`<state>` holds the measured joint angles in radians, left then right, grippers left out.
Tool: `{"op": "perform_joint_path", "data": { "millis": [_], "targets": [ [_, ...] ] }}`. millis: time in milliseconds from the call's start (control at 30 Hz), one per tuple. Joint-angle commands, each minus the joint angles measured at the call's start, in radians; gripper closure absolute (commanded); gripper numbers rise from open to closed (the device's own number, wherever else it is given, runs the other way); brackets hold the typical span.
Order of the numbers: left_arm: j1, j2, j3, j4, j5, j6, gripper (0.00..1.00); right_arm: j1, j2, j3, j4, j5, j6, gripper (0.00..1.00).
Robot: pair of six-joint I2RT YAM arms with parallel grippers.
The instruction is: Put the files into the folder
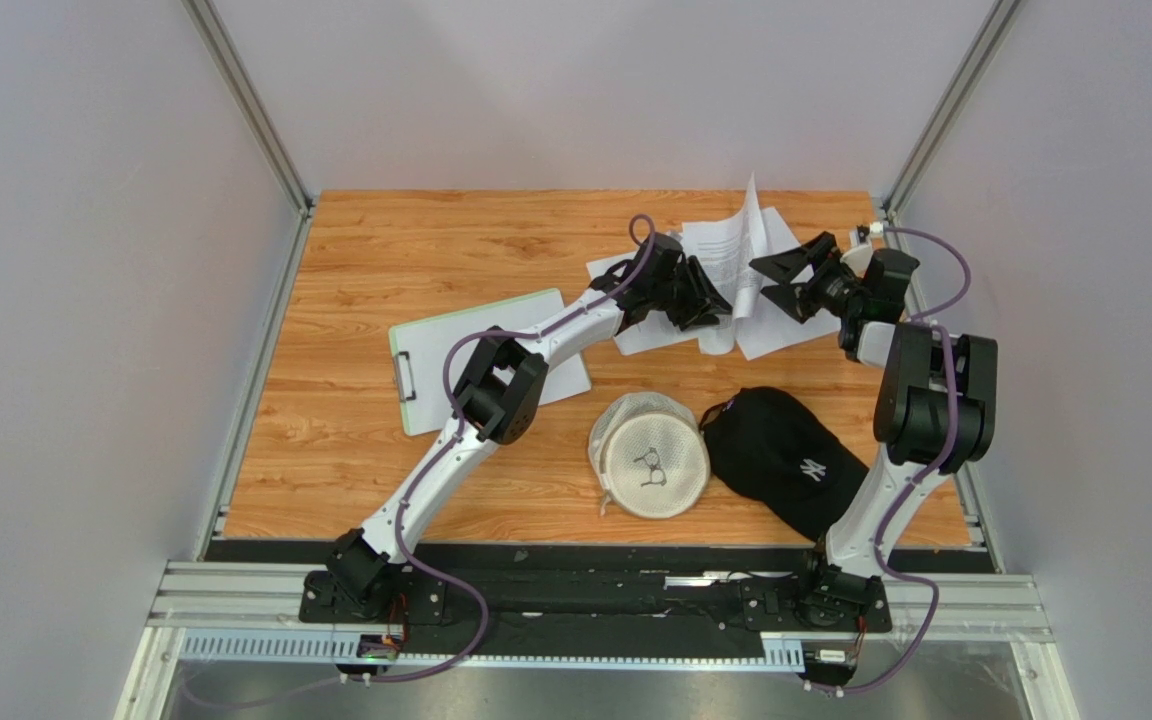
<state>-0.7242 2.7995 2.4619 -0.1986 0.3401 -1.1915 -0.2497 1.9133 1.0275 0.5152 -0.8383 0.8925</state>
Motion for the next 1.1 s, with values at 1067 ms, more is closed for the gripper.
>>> {"op": "perform_joint_path", "data": {
  "millis": [1067],
  "targets": [
    [0.022,-0.008,-0.012,0.001,0.051,0.02,0.5,0.072,0.115,0.528,-0.806,0.384,-0.59,0.38]
  ]
}}
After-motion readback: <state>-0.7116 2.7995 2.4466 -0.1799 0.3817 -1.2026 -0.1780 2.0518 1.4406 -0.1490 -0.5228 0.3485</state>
